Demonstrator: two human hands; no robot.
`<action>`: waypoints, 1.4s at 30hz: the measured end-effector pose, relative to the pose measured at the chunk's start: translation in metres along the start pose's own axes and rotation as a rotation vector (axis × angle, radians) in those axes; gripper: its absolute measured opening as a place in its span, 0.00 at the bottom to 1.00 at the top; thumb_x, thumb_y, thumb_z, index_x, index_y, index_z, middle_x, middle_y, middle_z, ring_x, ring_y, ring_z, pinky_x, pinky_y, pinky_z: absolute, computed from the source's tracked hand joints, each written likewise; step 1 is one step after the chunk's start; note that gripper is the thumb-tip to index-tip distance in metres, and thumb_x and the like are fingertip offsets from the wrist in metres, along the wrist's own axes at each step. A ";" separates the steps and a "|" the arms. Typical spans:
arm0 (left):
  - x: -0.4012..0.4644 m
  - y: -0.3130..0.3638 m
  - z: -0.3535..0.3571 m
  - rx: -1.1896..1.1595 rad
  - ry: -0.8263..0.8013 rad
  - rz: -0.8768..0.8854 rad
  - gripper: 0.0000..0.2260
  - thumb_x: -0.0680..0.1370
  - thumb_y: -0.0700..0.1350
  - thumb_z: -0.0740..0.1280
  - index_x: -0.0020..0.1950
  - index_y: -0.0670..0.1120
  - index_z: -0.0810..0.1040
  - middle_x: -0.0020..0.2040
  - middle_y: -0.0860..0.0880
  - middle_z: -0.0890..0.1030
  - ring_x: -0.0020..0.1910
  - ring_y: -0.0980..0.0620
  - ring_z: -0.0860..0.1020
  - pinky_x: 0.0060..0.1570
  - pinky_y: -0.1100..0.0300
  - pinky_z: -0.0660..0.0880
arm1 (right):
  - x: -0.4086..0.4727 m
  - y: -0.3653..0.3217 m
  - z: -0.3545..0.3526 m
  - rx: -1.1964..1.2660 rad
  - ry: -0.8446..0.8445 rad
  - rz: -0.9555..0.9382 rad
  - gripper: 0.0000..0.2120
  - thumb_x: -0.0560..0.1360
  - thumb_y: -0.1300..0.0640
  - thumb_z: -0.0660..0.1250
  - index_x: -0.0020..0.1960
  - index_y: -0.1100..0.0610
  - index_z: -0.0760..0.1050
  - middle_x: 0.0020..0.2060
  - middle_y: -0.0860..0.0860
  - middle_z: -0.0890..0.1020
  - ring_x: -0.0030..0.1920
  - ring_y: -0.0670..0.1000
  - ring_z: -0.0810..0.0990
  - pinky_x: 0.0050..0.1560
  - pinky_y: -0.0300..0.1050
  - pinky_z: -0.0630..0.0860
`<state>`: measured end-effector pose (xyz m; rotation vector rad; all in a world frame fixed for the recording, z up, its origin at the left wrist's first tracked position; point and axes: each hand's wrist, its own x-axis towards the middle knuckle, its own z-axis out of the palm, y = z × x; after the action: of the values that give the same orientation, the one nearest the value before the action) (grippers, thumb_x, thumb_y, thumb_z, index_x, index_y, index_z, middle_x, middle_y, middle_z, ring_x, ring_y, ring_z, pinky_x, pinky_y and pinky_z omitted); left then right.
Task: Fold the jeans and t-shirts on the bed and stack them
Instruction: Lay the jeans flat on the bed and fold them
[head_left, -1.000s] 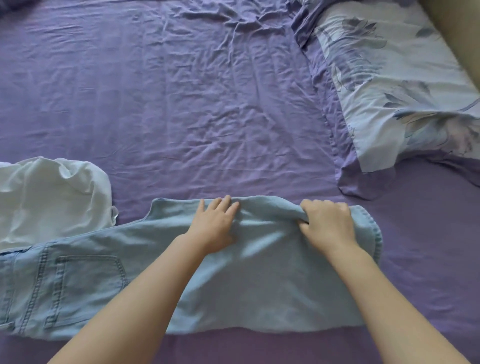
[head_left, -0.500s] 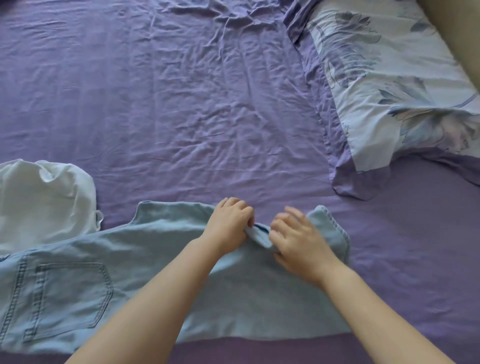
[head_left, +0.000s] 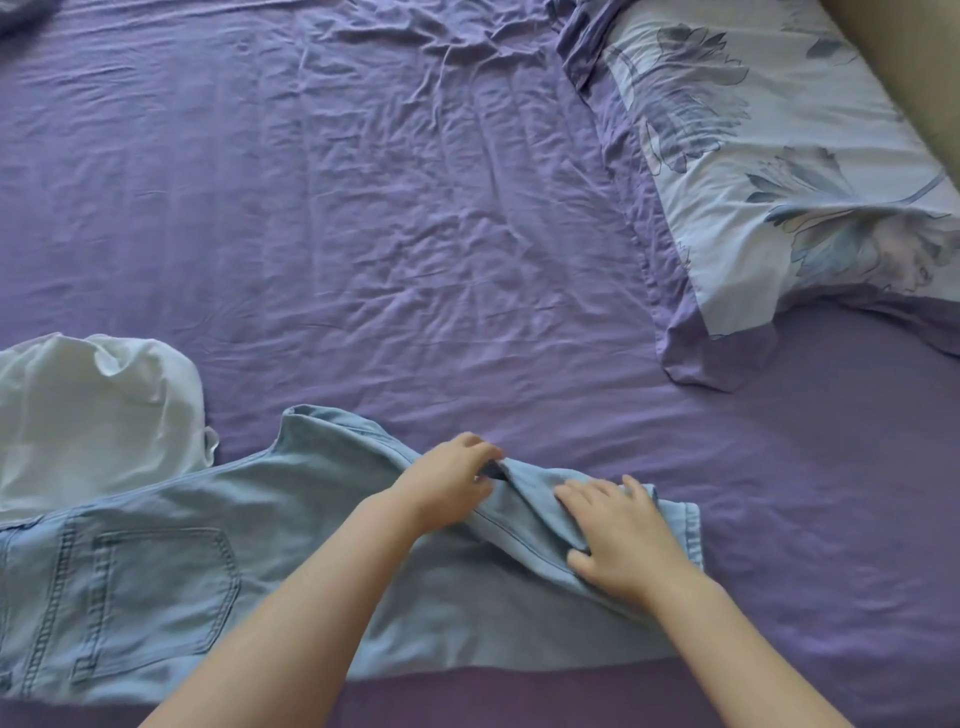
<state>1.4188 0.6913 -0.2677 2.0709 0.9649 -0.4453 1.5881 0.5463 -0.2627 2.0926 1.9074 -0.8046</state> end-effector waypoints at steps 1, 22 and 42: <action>0.003 -0.002 0.001 0.057 0.029 -0.029 0.20 0.77 0.41 0.59 0.69 0.52 0.68 0.71 0.49 0.65 0.63 0.46 0.72 0.60 0.56 0.69 | 0.001 0.004 -0.003 -0.014 -0.010 0.028 0.19 0.71 0.49 0.59 0.61 0.49 0.68 0.60 0.47 0.75 0.64 0.51 0.69 0.70 0.54 0.53; 0.033 -0.005 -0.003 0.361 0.231 -0.049 0.28 0.77 0.37 0.57 0.76 0.51 0.56 0.76 0.46 0.57 0.73 0.44 0.58 0.67 0.50 0.62 | 0.054 0.047 -0.056 -0.212 0.474 0.244 0.23 0.69 0.65 0.68 0.63 0.58 0.73 0.60 0.58 0.77 0.63 0.59 0.73 0.65 0.60 0.64; 0.060 -0.044 -0.013 0.470 0.452 -0.302 0.06 0.77 0.44 0.63 0.53 0.51 0.73 0.53 0.51 0.75 0.56 0.47 0.71 0.52 0.53 0.63 | 0.084 0.062 0.017 -0.260 0.310 0.109 0.43 0.68 0.64 0.66 0.75 0.48 0.49 0.74 0.60 0.60 0.73 0.63 0.58 0.68 0.70 0.50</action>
<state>1.4239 0.7478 -0.3177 2.5190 1.5753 -0.3900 1.6452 0.6014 -0.3327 2.2299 1.8964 -0.2031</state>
